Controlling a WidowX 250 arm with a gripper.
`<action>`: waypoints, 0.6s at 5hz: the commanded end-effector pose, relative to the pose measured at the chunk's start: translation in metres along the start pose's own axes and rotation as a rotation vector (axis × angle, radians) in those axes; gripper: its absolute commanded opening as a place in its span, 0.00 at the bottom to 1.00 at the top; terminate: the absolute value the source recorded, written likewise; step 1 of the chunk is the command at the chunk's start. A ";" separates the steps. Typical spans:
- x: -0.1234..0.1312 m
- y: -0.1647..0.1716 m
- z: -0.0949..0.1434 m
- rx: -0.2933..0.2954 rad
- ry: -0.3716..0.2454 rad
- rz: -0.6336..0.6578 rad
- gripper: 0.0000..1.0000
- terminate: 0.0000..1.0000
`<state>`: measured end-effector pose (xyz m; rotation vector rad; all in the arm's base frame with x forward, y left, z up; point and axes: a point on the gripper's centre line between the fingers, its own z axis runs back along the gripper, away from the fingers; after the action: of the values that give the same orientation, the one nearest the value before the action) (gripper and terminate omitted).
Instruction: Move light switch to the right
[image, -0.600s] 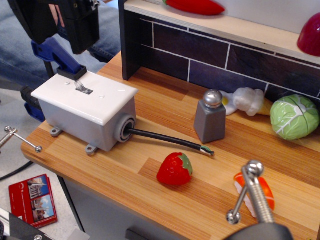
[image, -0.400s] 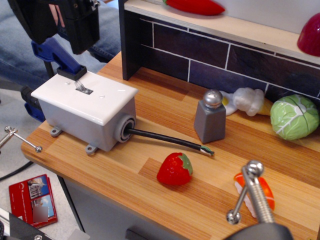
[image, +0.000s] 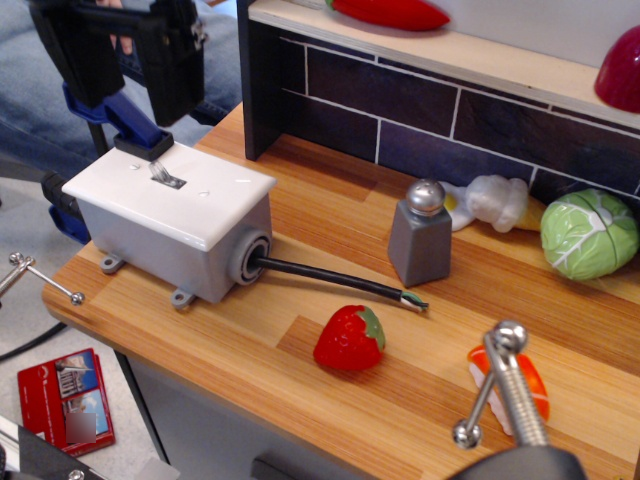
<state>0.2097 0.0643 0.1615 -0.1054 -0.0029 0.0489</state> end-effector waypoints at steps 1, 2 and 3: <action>0.022 0.035 -0.025 0.040 -0.063 0.099 1.00 0.00; 0.032 0.045 -0.037 0.062 -0.072 0.103 1.00 0.00; 0.042 0.053 -0.049 0.068 -0.056 0.124 1.00 0.00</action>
<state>0.2473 0.1094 0.0940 -0.0451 -0.0246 0.1599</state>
